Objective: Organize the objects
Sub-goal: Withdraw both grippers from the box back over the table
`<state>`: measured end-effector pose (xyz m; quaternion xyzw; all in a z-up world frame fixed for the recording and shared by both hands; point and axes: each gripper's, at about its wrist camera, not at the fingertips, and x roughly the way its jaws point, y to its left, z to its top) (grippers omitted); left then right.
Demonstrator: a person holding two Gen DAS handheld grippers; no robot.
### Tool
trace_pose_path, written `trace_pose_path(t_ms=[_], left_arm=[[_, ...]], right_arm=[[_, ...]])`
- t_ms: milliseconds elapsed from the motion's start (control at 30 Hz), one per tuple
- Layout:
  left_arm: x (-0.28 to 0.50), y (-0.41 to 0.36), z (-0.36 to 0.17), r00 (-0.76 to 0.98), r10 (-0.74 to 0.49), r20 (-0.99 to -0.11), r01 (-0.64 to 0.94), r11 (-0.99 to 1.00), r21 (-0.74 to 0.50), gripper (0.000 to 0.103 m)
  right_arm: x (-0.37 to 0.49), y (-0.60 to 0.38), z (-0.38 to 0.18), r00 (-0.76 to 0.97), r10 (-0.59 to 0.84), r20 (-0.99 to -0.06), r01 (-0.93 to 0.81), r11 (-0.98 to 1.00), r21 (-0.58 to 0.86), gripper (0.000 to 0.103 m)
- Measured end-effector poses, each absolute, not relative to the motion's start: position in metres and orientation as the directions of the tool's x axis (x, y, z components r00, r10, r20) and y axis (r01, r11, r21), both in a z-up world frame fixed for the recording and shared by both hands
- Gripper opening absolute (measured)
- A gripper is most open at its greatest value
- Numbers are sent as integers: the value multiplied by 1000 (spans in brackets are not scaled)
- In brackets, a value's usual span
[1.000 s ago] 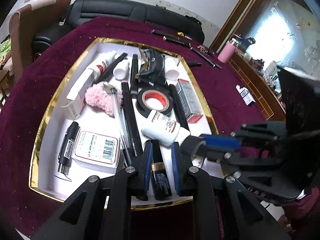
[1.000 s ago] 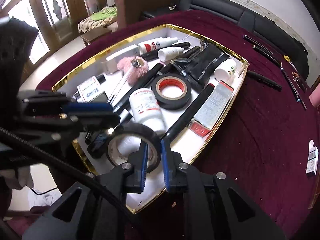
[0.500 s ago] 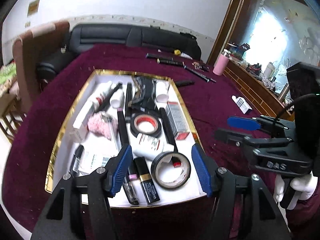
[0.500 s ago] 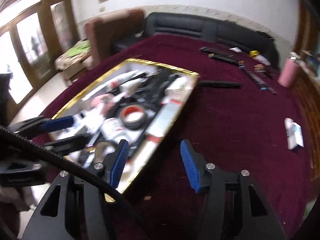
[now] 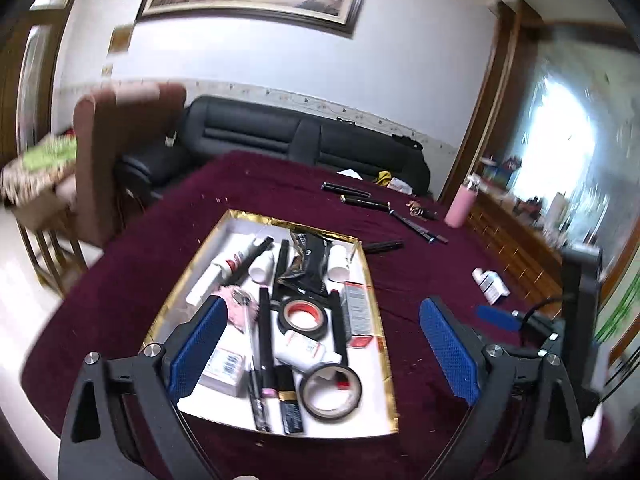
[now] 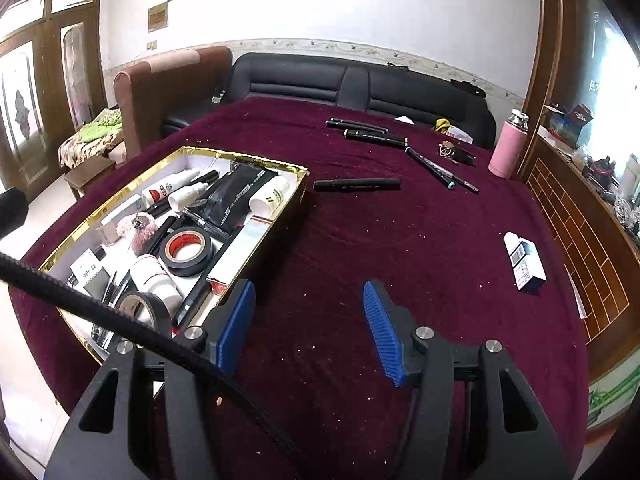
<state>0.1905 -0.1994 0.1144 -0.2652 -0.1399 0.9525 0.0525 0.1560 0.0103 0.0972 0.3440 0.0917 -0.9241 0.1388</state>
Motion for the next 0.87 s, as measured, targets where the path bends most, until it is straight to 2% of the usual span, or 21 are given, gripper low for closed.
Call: trace_pose_path(t_ms=[100, 167, 233, 333, 433, 567, 767, 867], left_arm=[[196, -210, 113, -863, 194, -466, 2, -922, -387, 101], [204, -219, 114, -887, 202, -416, 10, -891, -455, 101], [210, -224, 117, -905, 133, -403, 71, -888, -454, 101], [215, -225, 123, -879, -81, -469, 265, -902, -341, 101], [217, -219, 124, -826, -200, -526, 354, -911, -209, 101], [217, -208, 112, -796, -189, -575, 332, -931, -154, 101], [197, -195, 84, -673, -215, -708, 352, -934, -52, 101], [194, -190, 75, -647, -219, -730, 347, -938, -25, 101]], right_arm=[[162, 9, 98, -729, -199, -655, 322, -944, -72, 60], [166, 7, 99, -732, -200, -651, 326, -942, -77, 60], [169, 5, 100, -734, -202, -649, 330, -940, -81, 60], [173, 1, 102, -738, -202, -644, 336, -938, -90, 60], [178, -5, 104, -743, -206, -636, 343, -934, -99, 60], [186, -12, 106, -751, -206, -627, 354, -928, -120, 60], [191, -20, 107, -752, -216, -623, 374, -917, -134, 62], [189, -19, 106, -751, -216, -624, 373, -918, -132, 62]])
